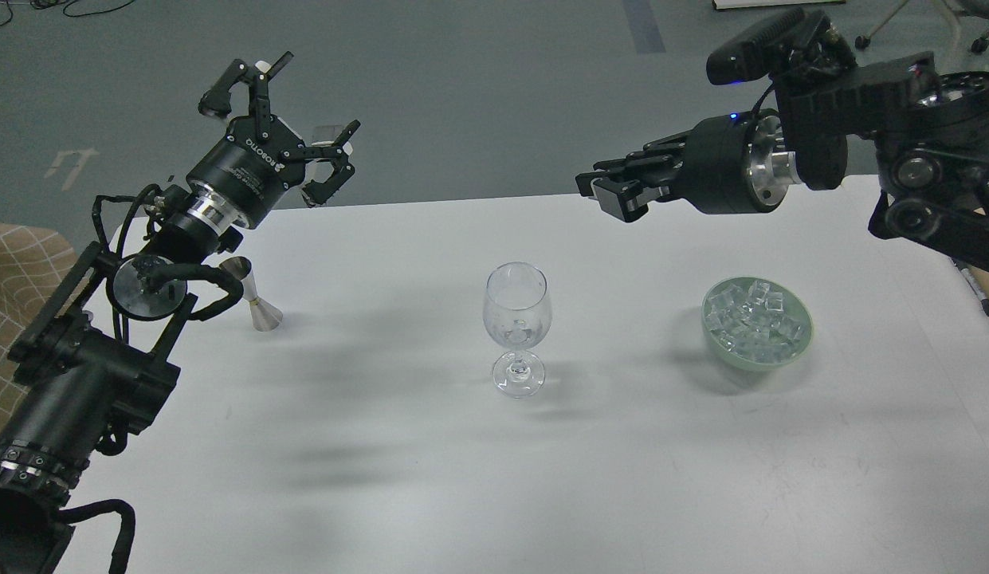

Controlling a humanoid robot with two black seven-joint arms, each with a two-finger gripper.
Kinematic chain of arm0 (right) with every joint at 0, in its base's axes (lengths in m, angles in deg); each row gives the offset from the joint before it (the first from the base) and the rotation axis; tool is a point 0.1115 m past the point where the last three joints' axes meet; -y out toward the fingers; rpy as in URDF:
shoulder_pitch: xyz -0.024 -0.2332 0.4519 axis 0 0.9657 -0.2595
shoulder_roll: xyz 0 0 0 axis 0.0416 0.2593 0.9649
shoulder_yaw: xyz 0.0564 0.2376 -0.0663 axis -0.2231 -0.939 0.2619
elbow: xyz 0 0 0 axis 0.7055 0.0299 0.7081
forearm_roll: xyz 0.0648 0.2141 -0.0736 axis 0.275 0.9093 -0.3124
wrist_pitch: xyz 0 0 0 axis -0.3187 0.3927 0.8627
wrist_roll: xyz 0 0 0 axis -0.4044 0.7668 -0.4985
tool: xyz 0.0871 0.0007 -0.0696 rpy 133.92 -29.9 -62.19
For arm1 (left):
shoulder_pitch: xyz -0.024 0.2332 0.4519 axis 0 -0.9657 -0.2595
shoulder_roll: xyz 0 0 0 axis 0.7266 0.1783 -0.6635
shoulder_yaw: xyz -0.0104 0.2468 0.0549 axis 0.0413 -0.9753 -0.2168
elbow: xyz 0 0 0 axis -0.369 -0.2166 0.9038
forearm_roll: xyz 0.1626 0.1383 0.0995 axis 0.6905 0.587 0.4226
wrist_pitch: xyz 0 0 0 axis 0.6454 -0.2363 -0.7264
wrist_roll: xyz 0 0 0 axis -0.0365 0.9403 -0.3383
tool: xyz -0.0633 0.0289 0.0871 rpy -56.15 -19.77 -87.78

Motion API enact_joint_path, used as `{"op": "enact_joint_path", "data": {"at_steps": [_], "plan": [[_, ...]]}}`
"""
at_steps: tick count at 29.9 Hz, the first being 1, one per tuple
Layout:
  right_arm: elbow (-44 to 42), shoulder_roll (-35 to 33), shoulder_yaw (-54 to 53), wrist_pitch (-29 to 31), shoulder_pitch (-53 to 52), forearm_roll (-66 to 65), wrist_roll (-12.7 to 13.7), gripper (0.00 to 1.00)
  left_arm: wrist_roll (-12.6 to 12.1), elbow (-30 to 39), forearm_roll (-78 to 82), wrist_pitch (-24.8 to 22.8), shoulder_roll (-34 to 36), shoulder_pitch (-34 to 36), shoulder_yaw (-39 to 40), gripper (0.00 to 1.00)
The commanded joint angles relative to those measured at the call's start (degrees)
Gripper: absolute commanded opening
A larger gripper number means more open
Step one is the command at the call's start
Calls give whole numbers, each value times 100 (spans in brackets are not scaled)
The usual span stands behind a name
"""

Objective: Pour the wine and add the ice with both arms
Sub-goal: 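Lift the right gripper and carry it above the wine glass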

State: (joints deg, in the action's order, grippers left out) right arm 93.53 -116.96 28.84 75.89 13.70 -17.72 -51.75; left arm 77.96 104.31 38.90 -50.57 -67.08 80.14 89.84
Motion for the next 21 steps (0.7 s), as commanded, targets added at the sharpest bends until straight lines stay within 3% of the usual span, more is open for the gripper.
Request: {"op": "enact_joint_path", "data": {"at_steps": [1,21], "plan": [[-2,179,5,-1,-26,-1,1,0,9,0,0,0,3,9,0,98],[7,733,5,-1,-79,-1,1,0,0,-26,0,0,21,9,0,98]]}}
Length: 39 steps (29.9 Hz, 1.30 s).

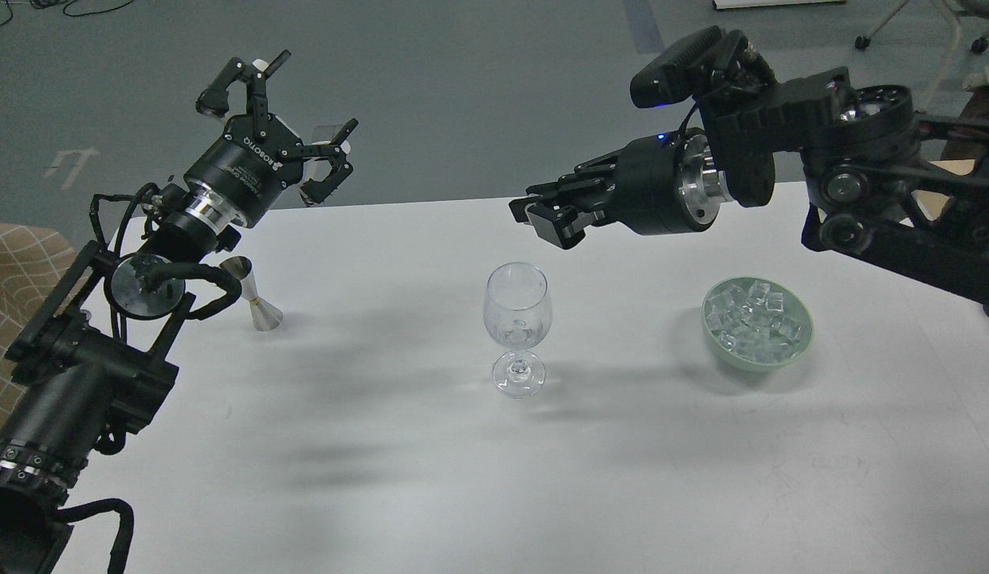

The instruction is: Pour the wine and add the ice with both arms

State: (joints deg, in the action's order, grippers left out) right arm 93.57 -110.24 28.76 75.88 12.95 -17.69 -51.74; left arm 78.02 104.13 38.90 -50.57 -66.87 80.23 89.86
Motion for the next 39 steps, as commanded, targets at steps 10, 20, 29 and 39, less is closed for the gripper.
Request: {"op": "enact_joint_path", "data": {"at_steps": [10,20,29,39], "plan": [[12,132,30,0,39,-4,9,0,3,-17,0,0,-9,-1,7,98],[126,115,65,0,162,5,18,0,-6,-25,0,0,-18,8,7,98],[214,53,83,0,329,-4,18,6,3,-25,0,0,-18,8,7,98],[197,62,171,0,417,-21,27,6,3,-25,0,0,-9,8,7,98]]}}
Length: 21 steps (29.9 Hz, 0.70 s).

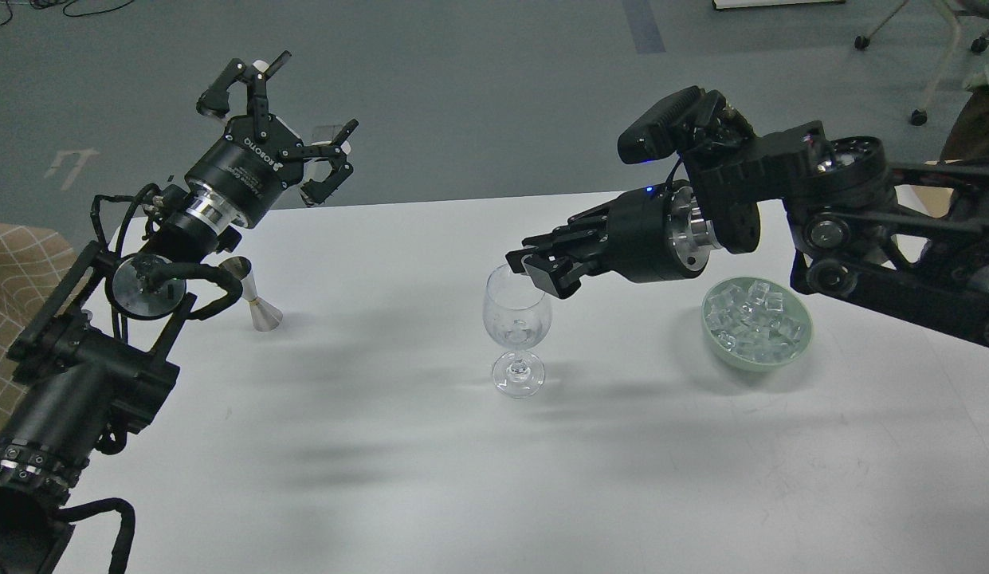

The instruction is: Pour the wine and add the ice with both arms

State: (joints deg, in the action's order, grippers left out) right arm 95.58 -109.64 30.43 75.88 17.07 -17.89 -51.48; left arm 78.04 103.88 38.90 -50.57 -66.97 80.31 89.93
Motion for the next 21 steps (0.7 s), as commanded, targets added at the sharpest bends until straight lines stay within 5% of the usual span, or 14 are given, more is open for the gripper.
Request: {"op": "enact_joint_path", "data": {"at_steps": [1,7,10,12,13,21], "plan": [[-13,10,3,0,5,-2,0,6,1,0,0,0,1,0,0,98],[-31,19,3,0,5,-19,18,7,1,0,0,0,-8,-9,0,98],[-31,54,3,0,-3,-19,9,16,1,0,0,0,-8,-9,0,98],[-40,54,3,0,-3,-28,18,32,1,0,0,0,-8,-9,0,98],[-57,54,3,0,-3,-28,26,52,1,0,0,0,-8,0,0,98],[-66,54,-32,0,-3,-19,27,74,1,0,0,0,-8,0,0,98]]}}
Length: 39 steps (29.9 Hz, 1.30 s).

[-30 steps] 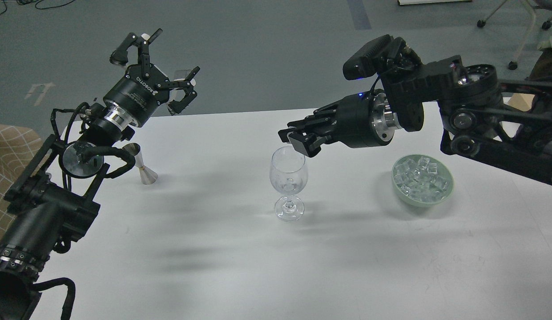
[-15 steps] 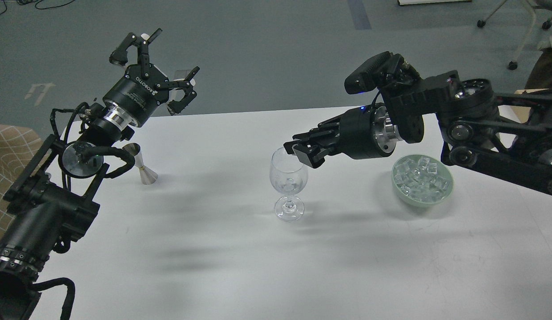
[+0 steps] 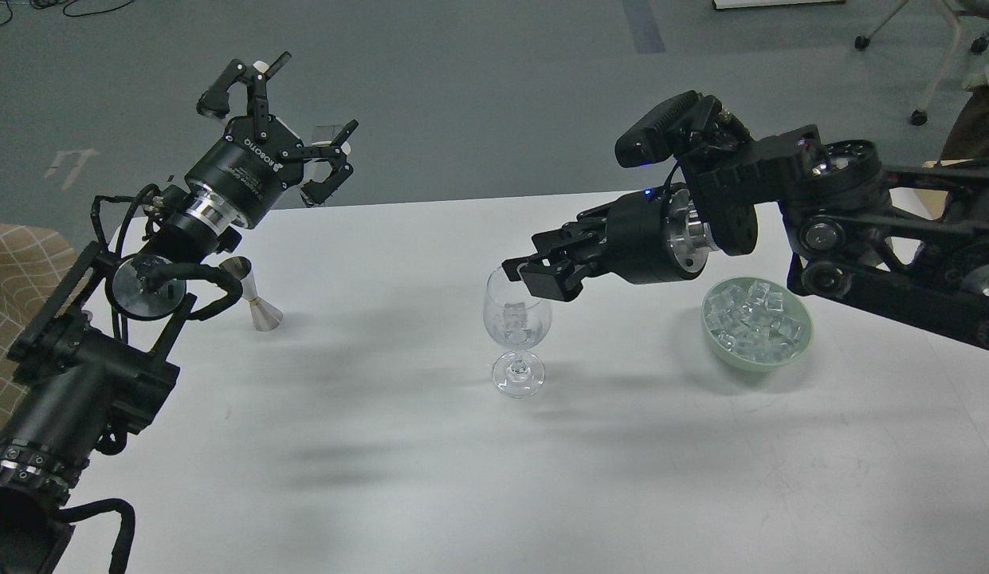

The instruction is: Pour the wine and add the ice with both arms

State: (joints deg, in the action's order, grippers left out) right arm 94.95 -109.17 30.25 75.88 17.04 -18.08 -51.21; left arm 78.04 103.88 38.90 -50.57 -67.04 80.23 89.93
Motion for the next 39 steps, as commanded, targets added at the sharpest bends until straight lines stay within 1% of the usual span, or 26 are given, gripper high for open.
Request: {"op": "enact_joint_path", "data": {"at_steps": [1,3,4,5,6,11,13,15,17,20,21,23,24,25,29,30,33,37,39], "plan": [[-3,8,-13,0,0,-9,0,77,1,0,0,0,0,8,0,98],[-3,8,-22,0,0,-9,0,77,1,0,0,0,0,8,0,98],[-11,8,-48,0,0,-9,0,80,1,0,0,0,0,8,0,98],[-20,8,-65,0,8,-9,0,85,1,0,0,0,0,8,0,98],[-29,17,-118,0,8,9,0,94,1,0,0,0,0,8,0,98],[-29,8,-513,0,210,44,-9,96,1,0,0,0,0,8,0,98],[15,17,-1021,0,499,61,-26,97,1,0,0,0,0,8,0,98],[6,26,-1303,0,710,61,-35,97,1,0,0,0,9,8,0,98],[6,43,-1804,0,1053,61,-44,99,1,0,0,0,9,8,0,98],[6,184,-2709,0,1721,70,-53,99,1,9,0,0,9,8,0,98],[-3,288,-3120,0,1957,70,-61,99,1,0,0,0,9,8,0,98],[-38,421,-3500,0,2204,105,-61,99,1,0,0,0,9,8,0,98],[-81,543,-3868,0,2414,236,-61,99,1,0,0,0,9,17,0,98],[-195,649,-4193,0,2530,463,-61,99,1,0,0,0,9,17,0,98],[-722,1001,-4732,0,2513,1430,-61,98,1,0,0,0,9,34,0,98],[-976,1080,-4915,0,2504,1841,-61,98,-8,0,0,0,9,52,0,98],[-1600,1124,-5206,0,2321,2809,-53,98,-8,0,0,0,9,78,-9,98],[-2243,1265,-5312,0,2048,3681,-70,97,-8,0,0,0,9,87,-9,98],[-2734,1440,-5601,0,1872,4016,-79,96,-8,0,9,0,18,87,-9,98]]}}
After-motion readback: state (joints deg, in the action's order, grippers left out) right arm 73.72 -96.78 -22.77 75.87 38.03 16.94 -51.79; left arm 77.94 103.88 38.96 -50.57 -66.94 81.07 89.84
